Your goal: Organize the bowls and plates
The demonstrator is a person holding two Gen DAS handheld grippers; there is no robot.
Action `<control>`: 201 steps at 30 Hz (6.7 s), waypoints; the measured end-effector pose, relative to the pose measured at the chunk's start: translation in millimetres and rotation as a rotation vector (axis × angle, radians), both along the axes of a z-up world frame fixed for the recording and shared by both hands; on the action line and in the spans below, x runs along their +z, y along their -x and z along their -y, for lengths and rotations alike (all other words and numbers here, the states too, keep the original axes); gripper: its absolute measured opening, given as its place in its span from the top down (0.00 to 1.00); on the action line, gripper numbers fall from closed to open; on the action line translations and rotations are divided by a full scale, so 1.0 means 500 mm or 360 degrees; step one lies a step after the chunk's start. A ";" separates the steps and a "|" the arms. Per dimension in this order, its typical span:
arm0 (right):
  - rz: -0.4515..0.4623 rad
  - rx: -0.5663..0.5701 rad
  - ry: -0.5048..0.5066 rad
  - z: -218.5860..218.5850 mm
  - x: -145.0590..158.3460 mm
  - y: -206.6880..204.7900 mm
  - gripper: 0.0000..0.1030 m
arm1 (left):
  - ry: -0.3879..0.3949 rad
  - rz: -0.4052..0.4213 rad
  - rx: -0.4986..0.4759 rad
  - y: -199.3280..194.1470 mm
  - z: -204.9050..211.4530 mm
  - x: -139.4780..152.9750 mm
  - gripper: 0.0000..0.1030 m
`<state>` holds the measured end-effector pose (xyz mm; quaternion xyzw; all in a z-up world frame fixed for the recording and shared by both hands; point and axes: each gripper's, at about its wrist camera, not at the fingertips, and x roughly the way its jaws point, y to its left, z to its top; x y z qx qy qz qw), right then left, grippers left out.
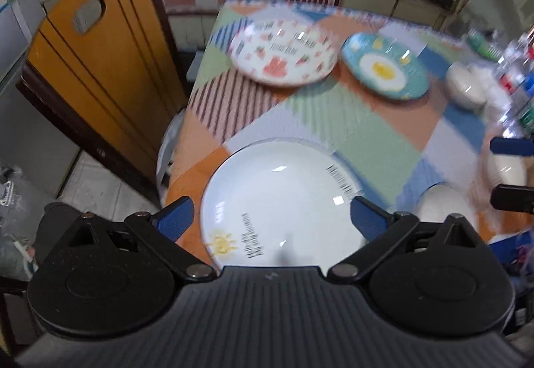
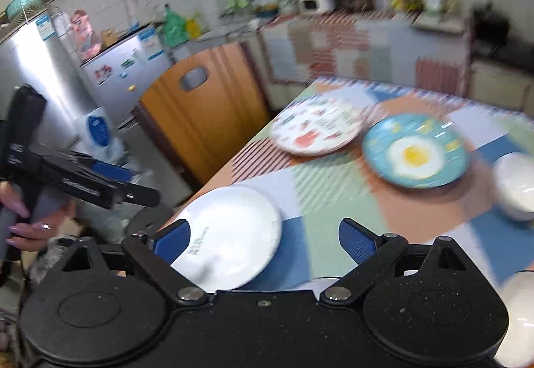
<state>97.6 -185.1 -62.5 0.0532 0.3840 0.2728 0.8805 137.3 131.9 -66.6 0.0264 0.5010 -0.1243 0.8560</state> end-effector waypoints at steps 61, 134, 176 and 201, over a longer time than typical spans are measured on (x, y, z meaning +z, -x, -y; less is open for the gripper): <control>-0.0619 0.0154 -0.0008 0.041 -0.196 -0.295 0.83 | 0.0227 -0.0435 -0.0073 -0.202 0.064 -0.189 0.66; 0.0228 -0.0443 0.0314 0.198 0.017 -0.244 0.27 | 0.0104 0.0204 -0.0208 -0.317 0.324 -0.008 0.10; -0.0111 -0.1018 -0.0149 0.308 -0.316 -0.410 0.81 | 0.0559 -0.0256 0.0102 -0.511 0.390 -0.293 0.83; -0.0246 -0.0709 -0.0161 0.320 -0.158 -0.336 0.82 | 0.0436 -0.0202 -0.0167 -0.359 0.367 -0.111 0.83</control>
